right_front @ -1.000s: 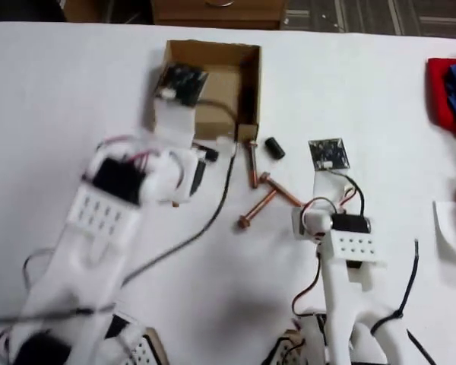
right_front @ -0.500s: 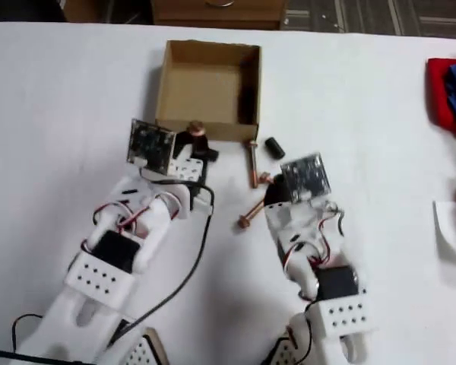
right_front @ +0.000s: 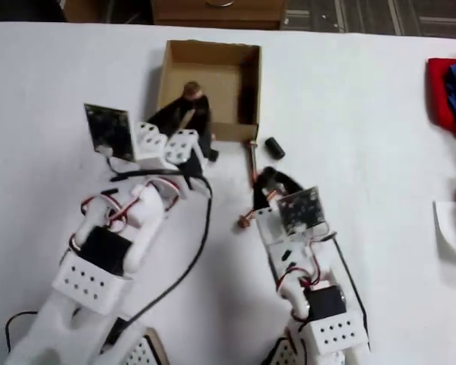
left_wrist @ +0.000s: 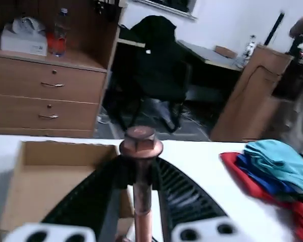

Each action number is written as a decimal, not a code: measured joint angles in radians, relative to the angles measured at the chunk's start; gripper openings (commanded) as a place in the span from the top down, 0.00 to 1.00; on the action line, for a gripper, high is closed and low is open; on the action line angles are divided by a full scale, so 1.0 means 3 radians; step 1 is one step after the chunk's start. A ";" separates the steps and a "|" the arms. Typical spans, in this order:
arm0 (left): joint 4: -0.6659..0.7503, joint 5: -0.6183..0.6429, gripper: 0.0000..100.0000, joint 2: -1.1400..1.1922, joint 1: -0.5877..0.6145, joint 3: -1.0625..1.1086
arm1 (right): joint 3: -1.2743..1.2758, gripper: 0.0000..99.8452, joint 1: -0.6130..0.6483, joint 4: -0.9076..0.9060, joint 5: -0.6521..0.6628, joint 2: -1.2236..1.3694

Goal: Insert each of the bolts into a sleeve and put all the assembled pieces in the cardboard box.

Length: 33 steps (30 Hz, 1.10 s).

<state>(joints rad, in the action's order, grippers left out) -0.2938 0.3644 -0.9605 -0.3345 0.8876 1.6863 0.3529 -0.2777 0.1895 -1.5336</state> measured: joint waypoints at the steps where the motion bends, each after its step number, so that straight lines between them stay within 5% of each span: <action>1: 0.0000 0.0026 0.97 0.0000 -0.0087 0.0000 | 0.0000 0.98 0.0097 0.0031 0.0000 -0.0005; 5: 0.0000 0.0066 0.97 0.0000 -0.0292 0.0000 | 0.0000 0.98 0.0261 0.0261 -0.0077 -0.0010; 11: 0.0000 0.0072 0.97 0.0005 -0.0332 0.0000 | 0.0000 0.98 0.0235 0.0348 -0.0762 -0.0010; 33: 0.0010 0.0072 0.97 0.0665 -0.0343 -0.0419 | 0.0000 0.98 0.0240 0.0322 -0.0849 -0.0010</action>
<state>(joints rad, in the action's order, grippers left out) -0.2908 0.3859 -0.7610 -0.4373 0.7618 1.6863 0.4250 -0.1811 -0.0652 -1.5367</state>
